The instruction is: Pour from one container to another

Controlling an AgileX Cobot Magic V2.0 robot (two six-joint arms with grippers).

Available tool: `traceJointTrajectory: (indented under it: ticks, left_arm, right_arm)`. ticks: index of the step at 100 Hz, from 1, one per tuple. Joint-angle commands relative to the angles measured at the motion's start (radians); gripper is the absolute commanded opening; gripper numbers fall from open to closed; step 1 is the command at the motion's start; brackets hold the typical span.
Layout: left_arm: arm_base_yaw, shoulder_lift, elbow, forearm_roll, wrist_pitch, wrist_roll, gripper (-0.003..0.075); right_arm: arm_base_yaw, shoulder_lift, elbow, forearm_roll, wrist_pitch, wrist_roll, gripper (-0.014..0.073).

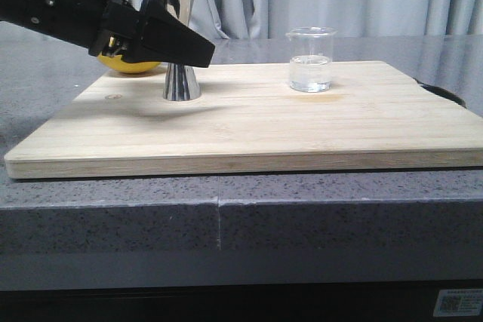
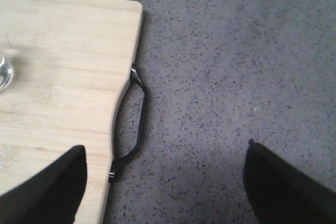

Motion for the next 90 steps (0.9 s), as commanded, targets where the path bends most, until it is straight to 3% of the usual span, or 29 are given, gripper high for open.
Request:
traceJointTrajectory:
  ticks: [1,36,72,90]
  left_arm:
    - [-0.007,-0.040,-0.028,-0.062,0.036,0.003,0.0551]
    - [-0.007,-0.040,-0.028,-0.062,0.036,0.003,0.0388]
    - [-0.007,-0.040,-0.028,-0.062,0.036,0.003,0.0148]
    - [-0.007,-0.040,-0.028,-0.062,0.036,0.003,0.0066]
  right_arm:
    - [0.001,-0.012,-0.028,0.003,-0.069,-0.011,0.0554]
    - [0.001,-0.012,-0.028,0.003,-0.067,-0.011,0.0554]
    - [0.001,-0.012,-0.028,0.003,-0.067,-0.011,0.0553]
    - [0.001,-0.012,-0.028,0.003,-0.067,-0.011,0.0553]
